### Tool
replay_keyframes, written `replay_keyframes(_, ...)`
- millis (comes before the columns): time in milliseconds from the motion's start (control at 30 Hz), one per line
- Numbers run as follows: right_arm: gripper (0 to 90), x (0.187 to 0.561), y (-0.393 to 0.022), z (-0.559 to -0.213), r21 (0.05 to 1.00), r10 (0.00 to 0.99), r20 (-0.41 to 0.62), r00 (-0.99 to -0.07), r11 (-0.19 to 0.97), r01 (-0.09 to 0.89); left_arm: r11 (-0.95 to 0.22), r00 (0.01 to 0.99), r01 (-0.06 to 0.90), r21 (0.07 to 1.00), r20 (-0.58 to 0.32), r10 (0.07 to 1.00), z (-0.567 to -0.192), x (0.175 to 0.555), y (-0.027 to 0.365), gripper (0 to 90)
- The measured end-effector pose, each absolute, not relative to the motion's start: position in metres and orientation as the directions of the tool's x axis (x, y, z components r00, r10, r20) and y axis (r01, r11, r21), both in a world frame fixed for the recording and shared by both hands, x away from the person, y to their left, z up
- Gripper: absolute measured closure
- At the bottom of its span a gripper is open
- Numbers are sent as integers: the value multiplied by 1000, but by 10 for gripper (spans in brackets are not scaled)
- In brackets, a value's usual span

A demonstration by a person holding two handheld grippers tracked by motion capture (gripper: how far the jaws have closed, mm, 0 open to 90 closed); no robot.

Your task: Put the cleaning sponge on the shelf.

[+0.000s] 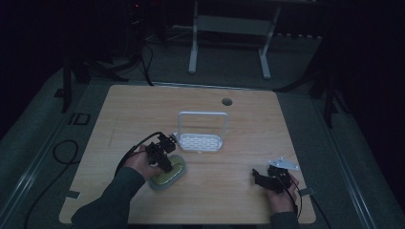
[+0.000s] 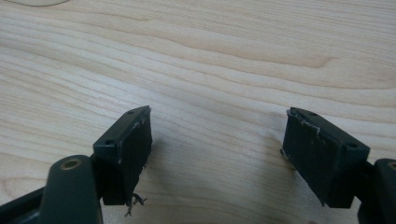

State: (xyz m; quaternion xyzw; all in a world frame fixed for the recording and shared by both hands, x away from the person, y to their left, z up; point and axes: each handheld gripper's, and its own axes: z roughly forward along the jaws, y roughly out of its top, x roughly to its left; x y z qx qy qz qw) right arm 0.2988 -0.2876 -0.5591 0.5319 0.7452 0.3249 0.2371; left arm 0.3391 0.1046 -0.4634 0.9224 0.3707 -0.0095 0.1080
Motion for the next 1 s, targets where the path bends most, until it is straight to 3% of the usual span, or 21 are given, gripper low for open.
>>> replay_keyframes(1000, 234, 299, -288, -559, 736, 947, -7, -322, 223, 639, -773, 813, 569, 280, -50, 580, -437, 354, 97, 716)
